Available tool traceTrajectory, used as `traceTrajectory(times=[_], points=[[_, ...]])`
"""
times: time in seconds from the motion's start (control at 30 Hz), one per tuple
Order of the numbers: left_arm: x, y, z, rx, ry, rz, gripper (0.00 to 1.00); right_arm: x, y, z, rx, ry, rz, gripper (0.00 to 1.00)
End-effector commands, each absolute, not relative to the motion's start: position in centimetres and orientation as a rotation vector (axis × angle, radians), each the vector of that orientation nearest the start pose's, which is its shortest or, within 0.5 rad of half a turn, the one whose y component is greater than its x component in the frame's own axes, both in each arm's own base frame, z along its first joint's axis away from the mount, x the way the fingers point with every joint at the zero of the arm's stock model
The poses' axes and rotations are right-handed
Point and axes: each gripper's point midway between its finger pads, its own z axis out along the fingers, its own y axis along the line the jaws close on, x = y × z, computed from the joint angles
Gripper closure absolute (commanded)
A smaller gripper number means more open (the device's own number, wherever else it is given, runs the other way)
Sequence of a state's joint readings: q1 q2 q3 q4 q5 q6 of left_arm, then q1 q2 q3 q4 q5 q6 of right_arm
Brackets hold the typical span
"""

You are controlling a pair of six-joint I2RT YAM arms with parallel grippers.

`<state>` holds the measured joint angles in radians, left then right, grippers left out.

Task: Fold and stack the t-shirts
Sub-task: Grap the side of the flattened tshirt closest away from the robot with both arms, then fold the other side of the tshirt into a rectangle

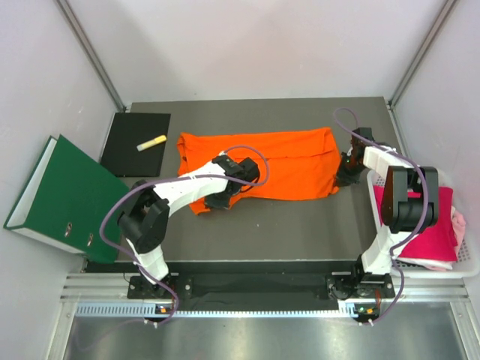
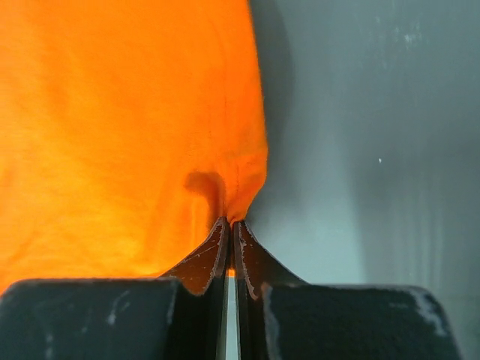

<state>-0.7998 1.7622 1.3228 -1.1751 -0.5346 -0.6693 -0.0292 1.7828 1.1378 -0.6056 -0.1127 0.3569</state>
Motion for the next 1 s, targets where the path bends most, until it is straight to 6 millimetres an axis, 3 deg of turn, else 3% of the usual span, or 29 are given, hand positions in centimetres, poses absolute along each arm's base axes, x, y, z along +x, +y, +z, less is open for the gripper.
traceTrajectory(times=[0.0, 0.37, 0.57, 0.73, 0.97], points=[[26.1, -13.7, 11.0, 0.143, 2.682, 0.694, 1.0, 38.3, 3.0, 7.4, 0.444, 2.657, 0.299, 1.0], [30.9, -10.8, 12.4, -0.009, 2.669, 0.67, 1.0, 42.5, 2.8, 10.5, 0.426, 2.586, 0.332, 1.0], [33.8, -9.7, 12.9, -0.023, 2.661, 0.671, 1.0, 44.1, 2.5, 9.3, 0.451, 2.597, 0.35, 1.0], [36.5, -10.4, 12.8, 0.007, 2.64, 0.69, 1.0, 45.4, 2.5, 7.2, 0.478, 2.624, 0.37, 1.0], [39.7, -11.0, 12.9, 0.033, 2.604, 0.753, 1.0, 47.9, 2.0, 6.5, 0.512, 2.616, 0.385, 0.99]])
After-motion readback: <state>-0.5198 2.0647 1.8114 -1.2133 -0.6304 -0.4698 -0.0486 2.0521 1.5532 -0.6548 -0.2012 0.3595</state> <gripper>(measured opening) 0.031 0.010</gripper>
